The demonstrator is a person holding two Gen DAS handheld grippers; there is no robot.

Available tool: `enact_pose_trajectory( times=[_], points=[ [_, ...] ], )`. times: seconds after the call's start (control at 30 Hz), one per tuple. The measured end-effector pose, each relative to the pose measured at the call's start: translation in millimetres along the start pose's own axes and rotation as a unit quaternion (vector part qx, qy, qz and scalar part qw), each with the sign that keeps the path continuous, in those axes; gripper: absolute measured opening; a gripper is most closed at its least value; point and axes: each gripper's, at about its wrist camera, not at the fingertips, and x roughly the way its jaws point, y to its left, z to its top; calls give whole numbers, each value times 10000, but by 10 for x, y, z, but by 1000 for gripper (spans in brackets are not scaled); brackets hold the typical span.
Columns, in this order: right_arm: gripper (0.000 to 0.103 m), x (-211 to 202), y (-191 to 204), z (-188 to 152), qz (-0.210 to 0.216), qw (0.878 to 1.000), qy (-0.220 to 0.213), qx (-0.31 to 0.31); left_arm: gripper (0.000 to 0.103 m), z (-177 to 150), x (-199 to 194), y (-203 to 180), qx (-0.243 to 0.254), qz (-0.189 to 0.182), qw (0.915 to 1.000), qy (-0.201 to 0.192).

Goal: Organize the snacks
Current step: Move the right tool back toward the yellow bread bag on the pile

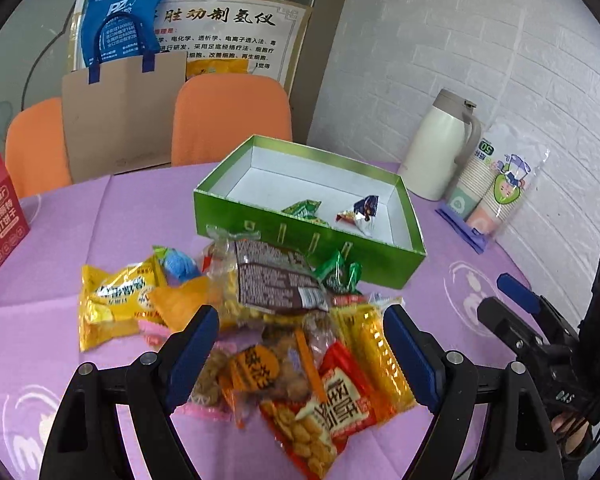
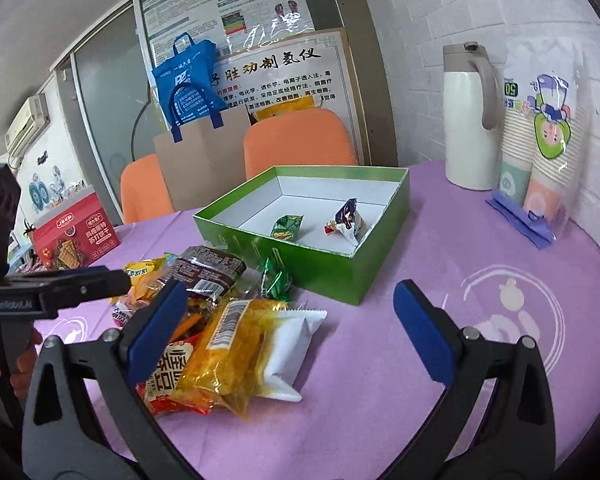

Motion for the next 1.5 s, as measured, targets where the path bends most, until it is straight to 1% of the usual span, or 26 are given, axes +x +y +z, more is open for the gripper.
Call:
enact_pose_trajectory(
  times=[0.07, 0.17, 0.3, 0.37, 0.43, 0.5, 0.57, 0.63, 0.73, 0.8, 0.87, 0.9, 0.97, 1.03, 1.1, 1.2, 1.3, 1.4, 1.5],
  points=[
    [102, 11, -26, -57, 277, 9994, 59, 223, 86, -164, -50, 12, -107, -152, 9998, 51],
    [102, 55, 9, -187, 357, 9979, 467, 279, 86, -393, -79, 71, -259, -312, 9990, 192],
    [102, 57, 164, -308, 25, 9973, 691, -236, 86, -674, -114, 121, -252, -295, 9988, 316],
    [102, 38, 237, -367, -165, 9962, 715, -480, 86, -785, -120, 158, -233, -425, 9982, 343],
    [102, 41, 277, -391, -271, 9953, 740, -554, 86, -865, -106, 183, -266, -520, 9975, 405],
    [102, 61, 305, -351, -235, 9953, 805, -485, 86, -925, -84, 204, -303, -532, 9970, 482],
    [102, 76, 365, -285, -86, 9959, 779, -459, 86, -983, -89, 221, -299, -567, 9967, 493],
    [102, 97, 488, -249, -52, 9955, 715, -627, 86, -1016, -108, 229, -300, -586, 9967, 477],
    [102, 184, 713, -272, -148, 9909, 740, -1114, 86, -1029, -141, 248, -341, -583, 9968, 431],
    [102, 248, 782, -329, -129, 9882, 818, -1288, 86, -1033, -159, 262, -368, -572, 9968, 414],
    [92, 289, 768, -377, -165, 9865, 938, -1334, 86, -1029, -178, 269, -385, -607, 9966, 395],
    [90, 292, 728, -391, -211, 9862, 996, -1308, 86, -1019, -189, 265, -378, -647, 9964, 388],
    [82, 266, 594, -421, -322, 9872, 1045, -1159, 86, -978, -205, 254, -333, -689, 9965, 349],
    [81, 221, 428, -447, -444, 9884, 1078, -971, 86, -933, -215, 221, -252, -743, 9964, 313],
    [81, 183, 237, -496, -682, 9877, 1167, -788, 86, -878, -205, 173, -194, -828, 9959, 319],
    [81, 127, -3, -556, -943, 9859, 1290, -489, 86, -777, -191, 57, -28, -1030, 9942, 295],
    [81, 24, -75, -575, -766, 9894, 1200, -297, 86, -631, -129, -102, 156, -1248, 9917, 280],
    [81, -16, -36, -565, -617, 9910, 1148, -303, 86, -452, 1, -260, 351, -1394, 9892, 300],
    [81, -18, 13, -564, -499, 9918, 1124, -361, 86, -302, 208, -396, 438, -1610, 9847, 499]
  ],
)
